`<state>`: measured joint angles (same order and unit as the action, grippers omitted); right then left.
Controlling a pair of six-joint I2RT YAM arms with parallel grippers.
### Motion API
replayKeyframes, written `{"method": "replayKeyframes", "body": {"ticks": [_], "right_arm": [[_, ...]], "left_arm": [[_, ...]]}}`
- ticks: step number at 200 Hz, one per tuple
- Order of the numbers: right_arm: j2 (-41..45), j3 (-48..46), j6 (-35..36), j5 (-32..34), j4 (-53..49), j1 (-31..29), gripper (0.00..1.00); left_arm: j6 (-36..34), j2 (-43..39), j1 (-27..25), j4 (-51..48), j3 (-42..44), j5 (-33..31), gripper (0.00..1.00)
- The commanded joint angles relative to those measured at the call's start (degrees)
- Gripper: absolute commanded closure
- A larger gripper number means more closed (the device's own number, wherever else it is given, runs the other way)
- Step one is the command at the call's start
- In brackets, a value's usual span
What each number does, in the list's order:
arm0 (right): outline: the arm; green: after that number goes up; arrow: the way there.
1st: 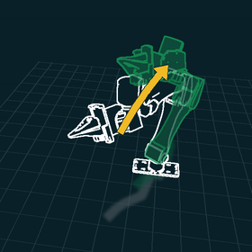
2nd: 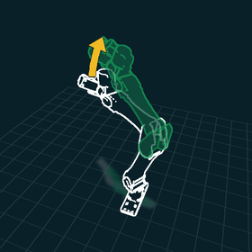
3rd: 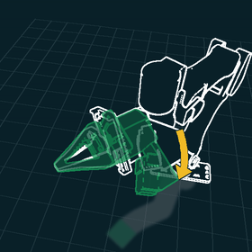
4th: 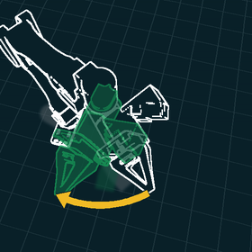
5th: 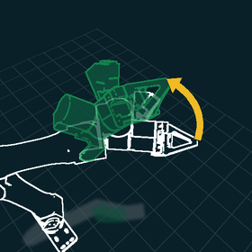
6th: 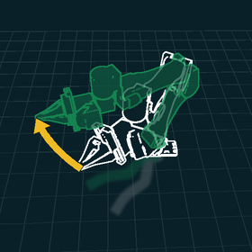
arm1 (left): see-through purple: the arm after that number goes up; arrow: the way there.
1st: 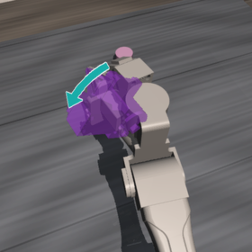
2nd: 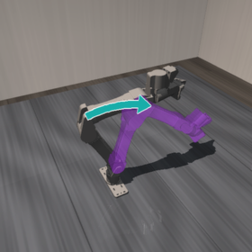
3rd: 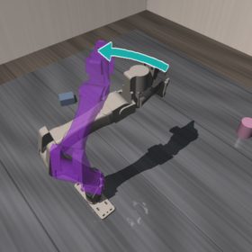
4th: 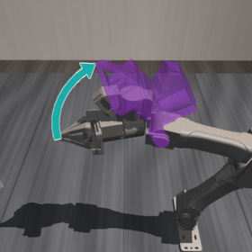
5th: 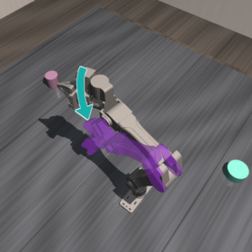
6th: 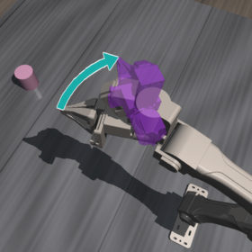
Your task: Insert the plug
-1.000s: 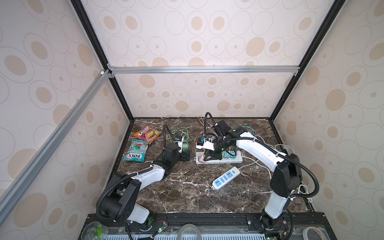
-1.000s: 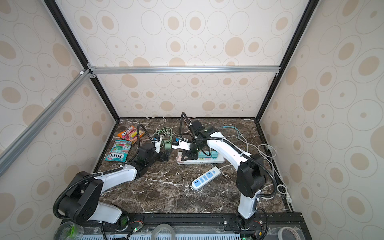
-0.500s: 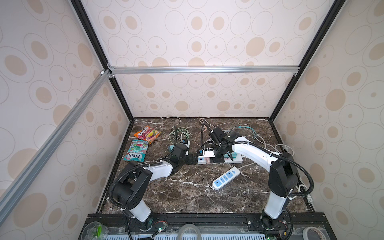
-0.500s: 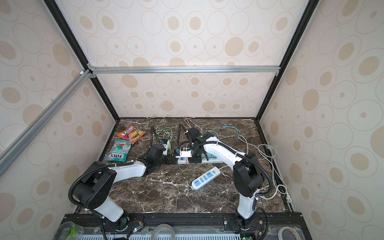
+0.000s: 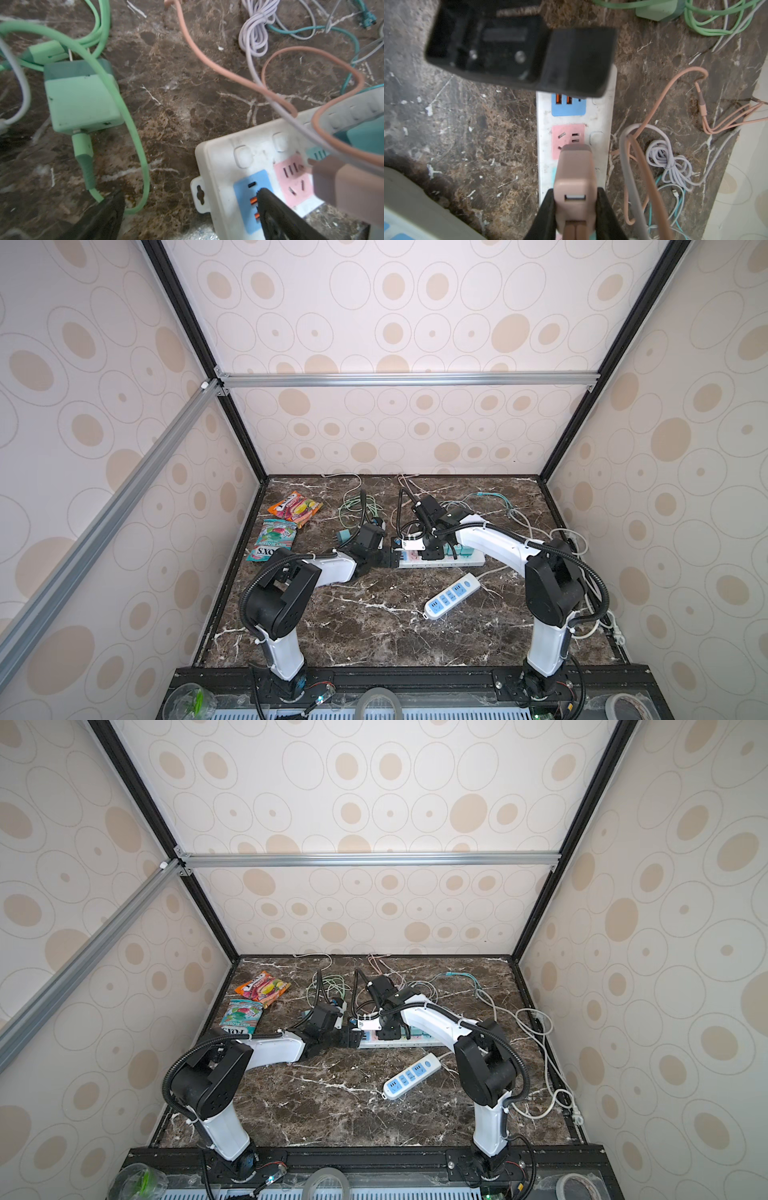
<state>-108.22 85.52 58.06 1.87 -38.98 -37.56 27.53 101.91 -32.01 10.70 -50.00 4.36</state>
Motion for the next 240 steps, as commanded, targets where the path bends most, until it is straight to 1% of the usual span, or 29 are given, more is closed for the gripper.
{"method": "replayKeyframes", "body": {"ticks": [1, 12, 36, 59, 80, 118, 150, 211, 240], "right_arm": [[-0.54, 1.84, 0.69, 2.37, -0.35, -0.34, 1.00], [-0.34, 2.02, 0.08, 2.12, -0.83, -0.16, 1.00], [-0.31, 3.09, -1.00, -0.73, -3.69, 0.80, 1.00], [-0.89, 4.19, -1.10, -1.21, -6.58, 1.24, 1.00], [-1.34, 4.57, -0.92, -0.25, -8.02, 1.26, 1.00], [-1.95, 3.71, -1.05, 3.02, -6.64, 1.26, 1.00], [-2.36, 2.91, -1.49, 2.55, -6.21, 1.35, 1.00], [-3.62, 3.25, -2.15, 1.14, -8.80, 2.04, 1.00], [-4.39, 3.99, -2.16, 2.51, -9.89, 2.48, 1.00]], "left_arm": [[0.77, 1.04, -0.33, -2.70, -2.12, -1.45, 0.02], [0.71, 1.49, -0.32, -2.98, -2.24, -1.46, 0.02], [0.51, 2.31, -0.34, -3.54, -2.64, -1.72, 0.02], [0.33, 2.80, -0.38, -4.06, -2.92, -1.90, 0.02], [0.24, 2.89, -0.40, -4.19, -2.91, -2.07, 0.02], [-0.02, 3.14, -0.37, -4.46, -3.01, -2.25, 0.02], [-0.15, 3.37, -0.47, -4.77, -3.00, -2.38, 0.02], [-0.60, 3.20, -0.52, -5.56, -3.05, -3.10, 0.02], [-0.68, 3.14, -0.50, -5.83, -3.11, -3.21, 0.02]]}}
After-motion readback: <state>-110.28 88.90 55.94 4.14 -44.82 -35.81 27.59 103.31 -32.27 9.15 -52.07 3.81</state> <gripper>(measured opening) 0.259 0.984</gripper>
